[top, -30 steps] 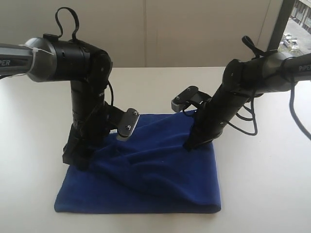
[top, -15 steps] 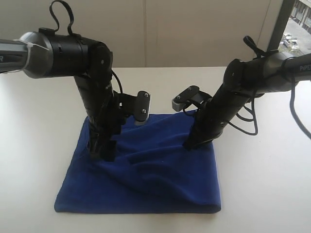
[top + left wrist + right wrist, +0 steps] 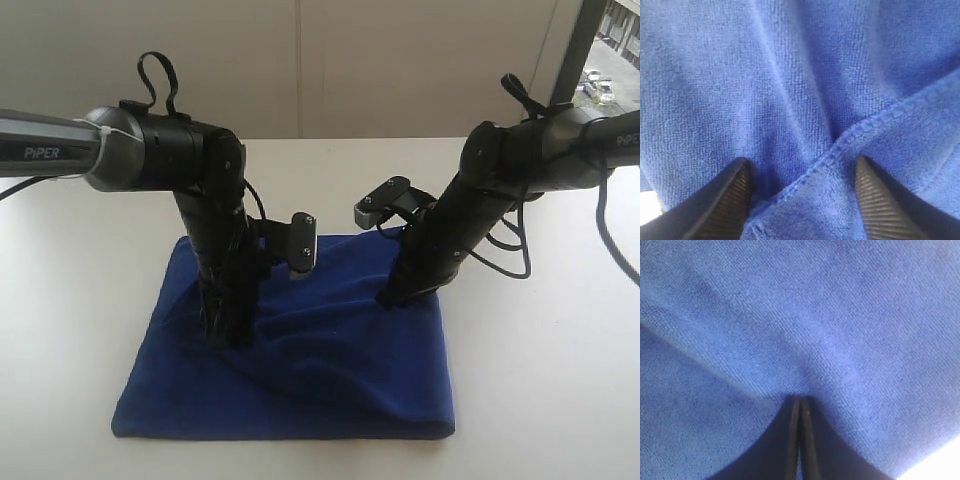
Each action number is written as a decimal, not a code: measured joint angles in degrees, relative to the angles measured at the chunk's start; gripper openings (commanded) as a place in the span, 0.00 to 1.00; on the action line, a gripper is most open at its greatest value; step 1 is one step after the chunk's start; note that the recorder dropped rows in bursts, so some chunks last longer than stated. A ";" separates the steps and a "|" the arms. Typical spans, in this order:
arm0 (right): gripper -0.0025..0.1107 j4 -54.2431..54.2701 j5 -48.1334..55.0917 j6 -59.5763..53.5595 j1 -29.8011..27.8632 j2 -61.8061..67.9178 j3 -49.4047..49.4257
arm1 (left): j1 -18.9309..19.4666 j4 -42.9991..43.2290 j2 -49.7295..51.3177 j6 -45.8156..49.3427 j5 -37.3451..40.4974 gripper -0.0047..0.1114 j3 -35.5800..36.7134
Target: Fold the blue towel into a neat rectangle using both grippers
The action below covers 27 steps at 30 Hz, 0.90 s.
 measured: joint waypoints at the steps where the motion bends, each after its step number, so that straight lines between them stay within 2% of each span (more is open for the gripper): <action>1: 0.02 0.00 0.11 0.00 0.00 0.00 0.00 | 0.00 0.00 -0.01 0.00 0.13 0.55 0.00; 6: 0.02 0.11 0.11 0.00 0.00 0.10 0.00 | 0.00 0.66 0.01 -0.10 3.69 0.53 0.00; 12: 0.02 0.11 0.11 0.00 0.00 0.10 0.00 | 0.00 1.68 0.01 -0.37 11.86 0.53 0.00; 27: 0.02 0.11 0.01 0.00 0.00 0.10 0.00 | 0.00 1.91 0.01 -4.76 21.34 0.53 0.00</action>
